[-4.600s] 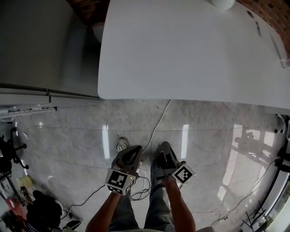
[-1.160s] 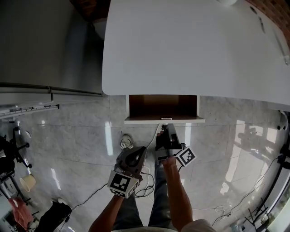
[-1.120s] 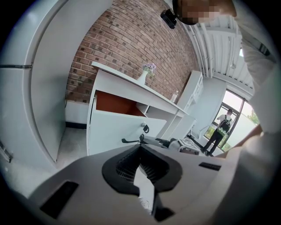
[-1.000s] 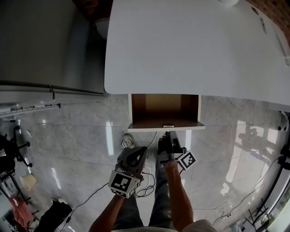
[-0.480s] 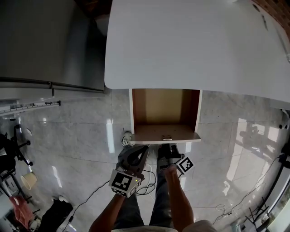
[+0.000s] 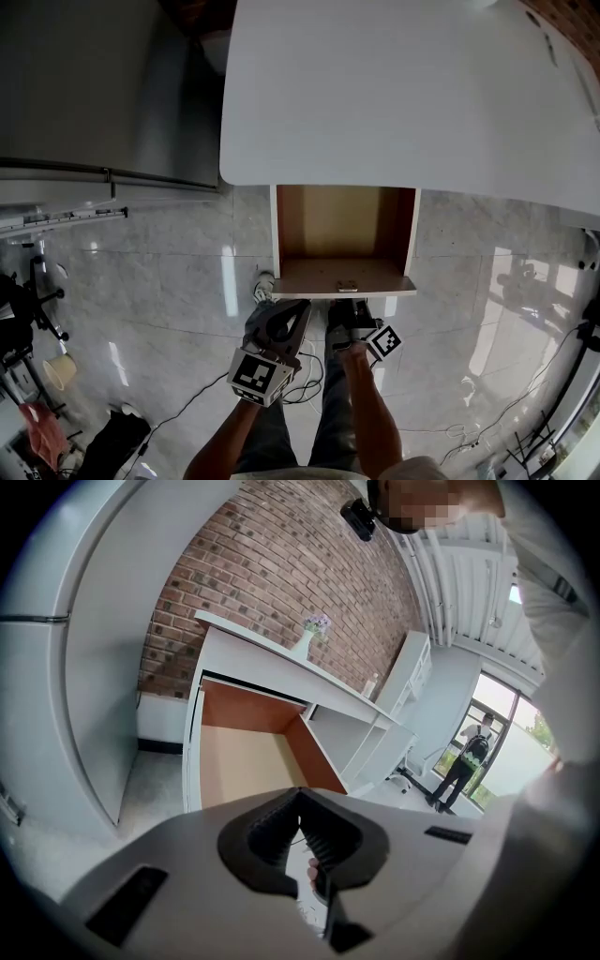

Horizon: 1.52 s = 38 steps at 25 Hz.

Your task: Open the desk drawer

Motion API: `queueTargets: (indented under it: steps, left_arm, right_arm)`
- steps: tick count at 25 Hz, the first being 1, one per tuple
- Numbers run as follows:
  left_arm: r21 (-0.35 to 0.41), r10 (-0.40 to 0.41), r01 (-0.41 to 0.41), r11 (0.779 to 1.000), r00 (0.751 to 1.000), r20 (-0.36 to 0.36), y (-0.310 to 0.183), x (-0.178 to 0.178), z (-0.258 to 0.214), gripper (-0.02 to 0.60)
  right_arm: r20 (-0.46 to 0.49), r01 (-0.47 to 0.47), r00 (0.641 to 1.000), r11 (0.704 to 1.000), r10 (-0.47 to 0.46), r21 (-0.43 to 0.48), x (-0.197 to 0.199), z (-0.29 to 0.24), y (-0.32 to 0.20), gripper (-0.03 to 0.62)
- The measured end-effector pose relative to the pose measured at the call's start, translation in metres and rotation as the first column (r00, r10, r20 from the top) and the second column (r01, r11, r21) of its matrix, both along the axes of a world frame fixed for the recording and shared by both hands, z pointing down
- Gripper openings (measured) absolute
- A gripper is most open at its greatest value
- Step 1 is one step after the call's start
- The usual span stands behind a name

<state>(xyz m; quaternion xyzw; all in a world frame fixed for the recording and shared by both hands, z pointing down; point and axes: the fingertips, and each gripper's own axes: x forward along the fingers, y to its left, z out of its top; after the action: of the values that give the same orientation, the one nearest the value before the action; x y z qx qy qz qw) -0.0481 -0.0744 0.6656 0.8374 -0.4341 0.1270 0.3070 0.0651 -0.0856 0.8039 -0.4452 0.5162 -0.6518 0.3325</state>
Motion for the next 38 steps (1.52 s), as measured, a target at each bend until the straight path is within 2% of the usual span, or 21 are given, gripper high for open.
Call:
queueTargets:
  steps: [2,7,23,25,28,29,34,38]
  left_arm:
    - [-0.002,0.000,0.000,1.000,1.000,-0.001,-0.001,-0.001,0.000,0.011]
    - [-0.001,0.009,-0.009,1.000,1.000,-0.004,-0.004,0.002,0.000,0.011]
    - [0.013,0.025,-0.025,1.000,1.000,-0.006,-0.007,0.016,-0.006,0.011]
    - [0.017,0.027,-0.027,1.000,1.000,-0.007,-0.006,0.019,-0.008,0.011]
    - [0.018,0.031,-0.031,0.999,1.000,-0.003,-0.005,0.021,-0.009,0.011]
    - [0.017,0.031,-0.031,0.999,1.000,-0.003,-0.005,0.022,-0.010,0.011]
    - [0.033,0.038,-0.038,0.999,0.999,-0.003,-0.006,0.030,-0.019,0.011]
    - [0.048,0.045,-0.045,0.998,0.999,0.001,-0.005,0.035,-0.027,0.011]
  right_arm:
    - [0.012,0.003,1.000,1.000,-0.003,-0.003,-0.003,0.002,0.000,0.036]
    - [0.018,0.026,1.000,0.999,-0.026,-0.022,-0.006,0.007,0.006,0.153]
    - [-0.002,0.029,1.000,0.999,-0.029,-0.038,0.011,-0.002,0.037,0.152]
    - [-0.010,0.030,0.999,0.999,-0.030,-0.031,0.013,-0.006,0.035,0.140]
    - [-0.037,0.029,0.999,0.999,-0.030,-0.030,0.016,-0.010,0.034,0.039]
    - [-0.036,0.027,0.999,0.999,-0.028,-0.025,0.016,-0.013,0.033,0.023]
    - [-0.021,0.024,1.000,1.000,-0.024,0.001,0.020,-0.026,0.035,0.017]
    - [-0.075,0.049,0.996,0.999,-0.048,0.023,0.025,-0.041,0.037,0.017]
